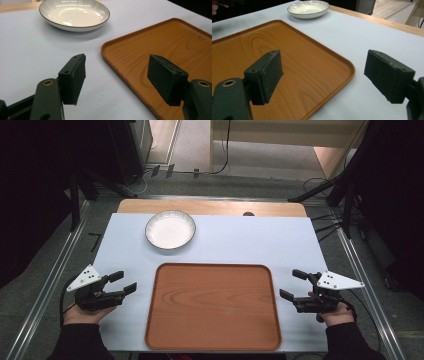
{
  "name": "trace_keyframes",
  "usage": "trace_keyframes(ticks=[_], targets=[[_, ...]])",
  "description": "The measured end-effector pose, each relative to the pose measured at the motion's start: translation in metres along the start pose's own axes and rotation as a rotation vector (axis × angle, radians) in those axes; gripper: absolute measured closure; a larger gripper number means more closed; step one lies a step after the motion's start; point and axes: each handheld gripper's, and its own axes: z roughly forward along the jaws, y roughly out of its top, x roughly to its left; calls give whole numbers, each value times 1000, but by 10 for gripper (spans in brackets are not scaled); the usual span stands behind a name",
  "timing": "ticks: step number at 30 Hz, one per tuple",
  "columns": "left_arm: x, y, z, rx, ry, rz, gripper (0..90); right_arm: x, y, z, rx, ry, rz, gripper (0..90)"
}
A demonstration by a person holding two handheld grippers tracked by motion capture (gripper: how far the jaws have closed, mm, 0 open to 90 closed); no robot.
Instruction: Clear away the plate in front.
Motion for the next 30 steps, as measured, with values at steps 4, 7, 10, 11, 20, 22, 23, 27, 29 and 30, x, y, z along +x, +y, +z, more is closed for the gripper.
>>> trace_keyframes(ticks=[4,7,10,11,20,22,23,27,29,30], targets=[[1,1,1,38,10,-28,306,-1,0,-1,-8,3,3,161],[2,3,0,43,23,-70,315,-1,0,-1,-13,6,3,161],[3,4,-2,34,19,-78,316,0,0,-1,-16,9,-1,165],[3,4,-2,37,26,-72,311,0,0,-1,-18,9,-1,165],[3,4,0,37,33,-59,294,0,0,-1,-16,8,0,165],[3,4,0,39,32,-53,293,0,0,-1,-13,9,-4,165],[2,4,0,39,32,-47,294,0,0,-1,-13,9,-3,165],[1,5,0,34,40,-29,294,0,0,-1,-10,13,-5,165],[1,5,0,30,42,-28,292,0,0,-1,-8,13,-6,165],[1,5,0,29,44,-26,292,0,0,-1,-7,13,-4,165]])
